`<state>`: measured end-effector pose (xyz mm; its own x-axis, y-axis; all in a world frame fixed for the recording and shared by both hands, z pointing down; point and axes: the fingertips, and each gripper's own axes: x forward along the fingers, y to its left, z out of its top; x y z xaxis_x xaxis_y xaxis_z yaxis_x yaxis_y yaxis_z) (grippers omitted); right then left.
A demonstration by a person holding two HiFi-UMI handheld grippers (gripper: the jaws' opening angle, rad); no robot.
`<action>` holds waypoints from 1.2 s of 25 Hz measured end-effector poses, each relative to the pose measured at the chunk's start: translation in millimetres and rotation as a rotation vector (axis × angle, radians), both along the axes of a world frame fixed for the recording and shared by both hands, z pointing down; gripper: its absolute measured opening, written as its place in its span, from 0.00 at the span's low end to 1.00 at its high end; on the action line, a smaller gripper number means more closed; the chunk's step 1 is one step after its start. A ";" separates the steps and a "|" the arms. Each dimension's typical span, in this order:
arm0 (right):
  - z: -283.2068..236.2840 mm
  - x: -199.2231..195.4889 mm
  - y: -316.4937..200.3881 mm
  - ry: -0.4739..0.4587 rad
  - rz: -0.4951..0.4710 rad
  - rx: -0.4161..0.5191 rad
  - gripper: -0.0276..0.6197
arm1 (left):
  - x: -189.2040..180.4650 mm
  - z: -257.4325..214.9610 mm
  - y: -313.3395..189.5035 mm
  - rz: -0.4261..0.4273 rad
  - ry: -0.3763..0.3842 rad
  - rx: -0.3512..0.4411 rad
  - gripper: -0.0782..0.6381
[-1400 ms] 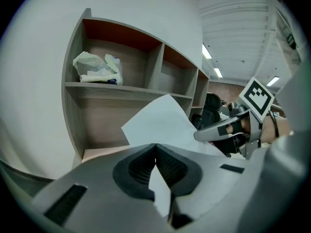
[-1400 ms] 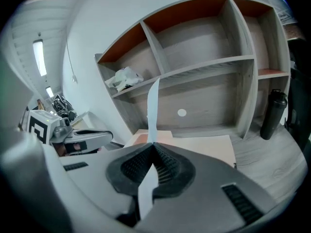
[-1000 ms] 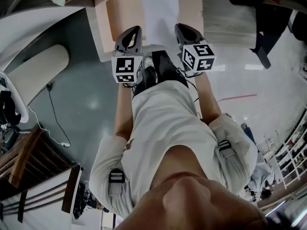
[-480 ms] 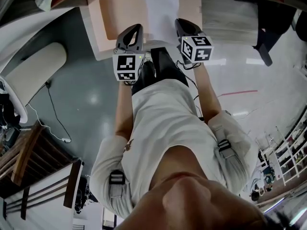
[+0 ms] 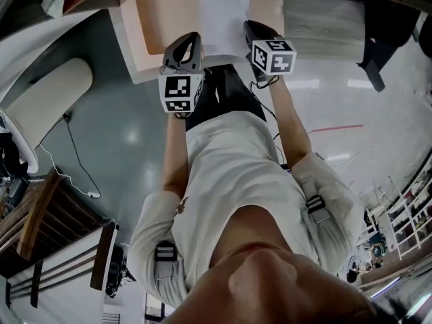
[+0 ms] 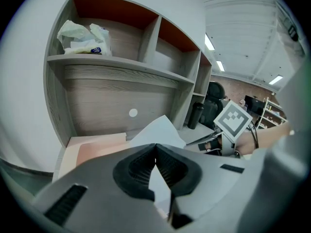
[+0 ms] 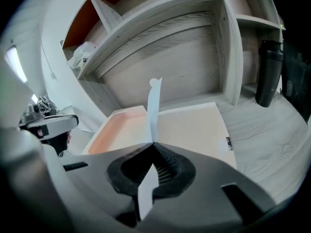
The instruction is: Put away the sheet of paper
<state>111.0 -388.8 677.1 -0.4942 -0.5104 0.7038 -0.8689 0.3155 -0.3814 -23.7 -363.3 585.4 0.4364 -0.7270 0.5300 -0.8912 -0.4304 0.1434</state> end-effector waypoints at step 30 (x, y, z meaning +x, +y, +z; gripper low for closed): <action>43.5 -61.3 -16.2 0.004 0.007 -0.062 0.07 | -36.4 32.5 -4.6 0.022 0.026 -0.055 0.14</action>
